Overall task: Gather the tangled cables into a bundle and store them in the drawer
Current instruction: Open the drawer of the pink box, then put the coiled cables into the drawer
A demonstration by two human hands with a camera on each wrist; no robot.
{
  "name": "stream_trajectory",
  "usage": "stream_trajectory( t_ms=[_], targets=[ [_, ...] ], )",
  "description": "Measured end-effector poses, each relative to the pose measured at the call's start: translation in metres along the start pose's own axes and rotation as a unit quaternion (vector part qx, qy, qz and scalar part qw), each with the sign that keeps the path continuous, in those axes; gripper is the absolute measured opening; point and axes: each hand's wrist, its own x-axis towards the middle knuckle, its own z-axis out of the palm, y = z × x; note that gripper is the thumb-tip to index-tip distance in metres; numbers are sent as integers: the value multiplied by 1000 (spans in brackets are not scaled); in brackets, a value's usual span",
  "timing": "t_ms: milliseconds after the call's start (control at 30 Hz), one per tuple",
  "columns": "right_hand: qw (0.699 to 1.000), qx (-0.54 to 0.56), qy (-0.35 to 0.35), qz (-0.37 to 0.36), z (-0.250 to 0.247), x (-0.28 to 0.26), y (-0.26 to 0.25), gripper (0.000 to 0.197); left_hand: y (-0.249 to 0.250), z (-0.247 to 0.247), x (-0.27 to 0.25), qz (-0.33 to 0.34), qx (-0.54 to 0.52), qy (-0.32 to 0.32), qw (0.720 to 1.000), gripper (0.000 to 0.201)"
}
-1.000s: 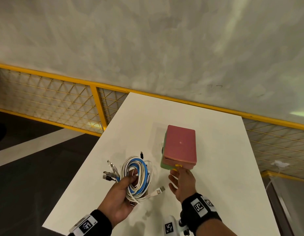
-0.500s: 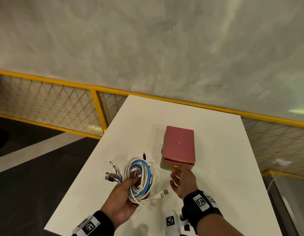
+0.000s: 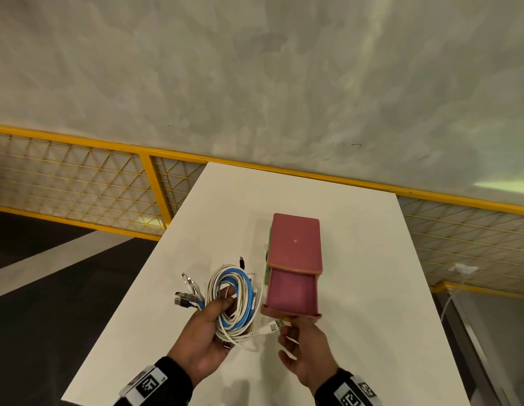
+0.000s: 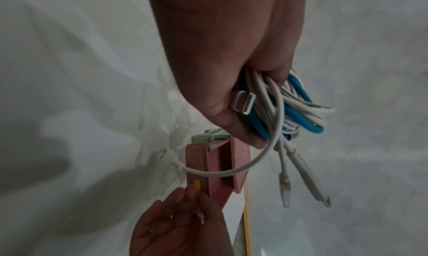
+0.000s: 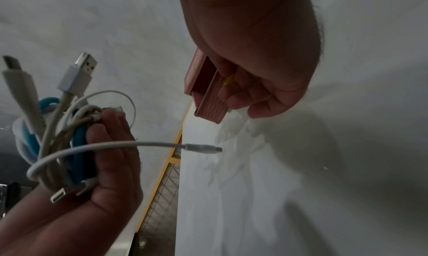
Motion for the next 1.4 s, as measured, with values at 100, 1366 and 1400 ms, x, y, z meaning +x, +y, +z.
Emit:
stream_trajectory(
  t_ms=[100, 1366, 1400],
  targets=[
    [1000, -13, -2, -5, -4, -2, 5, 12, -2, 1, -1, -2, 5, -5, 1000, 27],
    [971, -137, -54, -189, -14, -28, -49, 25, -17, 82, 69, -71, 517, -21, 853, 39],
    [973, -138, -48, -181, -15, -26, -49, 24, -19, 83, 71, -50, 537, -5, 842, 47]
  ],
)
